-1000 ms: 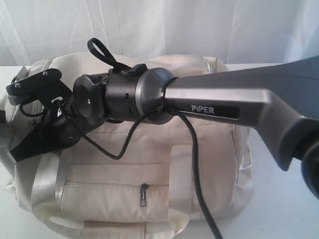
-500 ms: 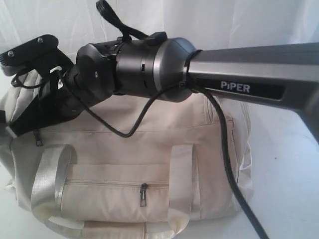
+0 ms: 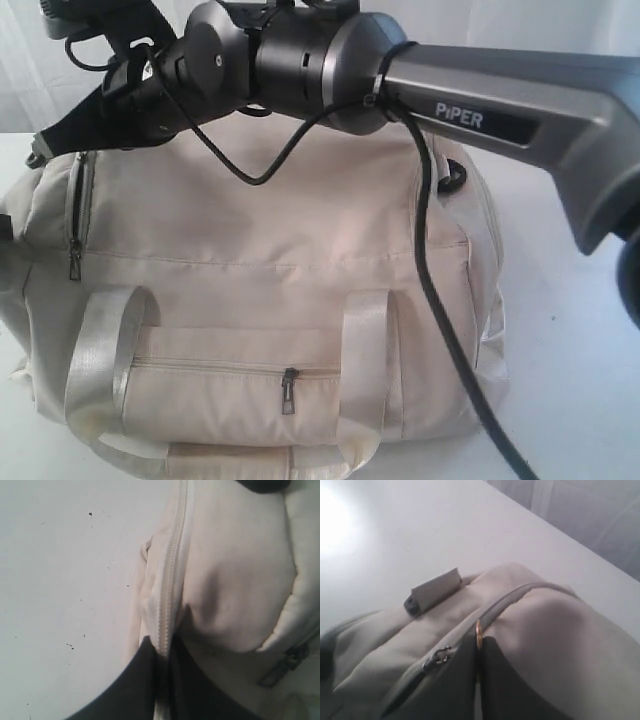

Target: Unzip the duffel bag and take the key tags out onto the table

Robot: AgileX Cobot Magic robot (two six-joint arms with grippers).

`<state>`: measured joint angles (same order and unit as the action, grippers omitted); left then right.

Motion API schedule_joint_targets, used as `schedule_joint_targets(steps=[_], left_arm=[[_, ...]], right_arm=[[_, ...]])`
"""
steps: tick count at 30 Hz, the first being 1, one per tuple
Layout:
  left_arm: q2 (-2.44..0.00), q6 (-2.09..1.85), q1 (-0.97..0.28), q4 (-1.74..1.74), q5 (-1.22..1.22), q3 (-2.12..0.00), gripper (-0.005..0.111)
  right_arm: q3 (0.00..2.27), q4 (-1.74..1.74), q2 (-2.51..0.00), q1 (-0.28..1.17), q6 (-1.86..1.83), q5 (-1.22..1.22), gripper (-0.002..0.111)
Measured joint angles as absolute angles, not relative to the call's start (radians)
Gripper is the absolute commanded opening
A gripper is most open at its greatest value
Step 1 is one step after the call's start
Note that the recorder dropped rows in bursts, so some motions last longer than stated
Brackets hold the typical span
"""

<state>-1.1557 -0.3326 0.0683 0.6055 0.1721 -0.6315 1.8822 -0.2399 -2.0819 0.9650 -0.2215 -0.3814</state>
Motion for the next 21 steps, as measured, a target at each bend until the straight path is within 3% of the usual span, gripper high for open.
schedule_joint_targets(steps=[21], left_arm=[[-1.112,-0.336,0.068,0.612,0.187,-0.631,0.000]], right_arm=[[2.274,-0.250,-2.382,0.777,-0.163,-0.292,0.000]])
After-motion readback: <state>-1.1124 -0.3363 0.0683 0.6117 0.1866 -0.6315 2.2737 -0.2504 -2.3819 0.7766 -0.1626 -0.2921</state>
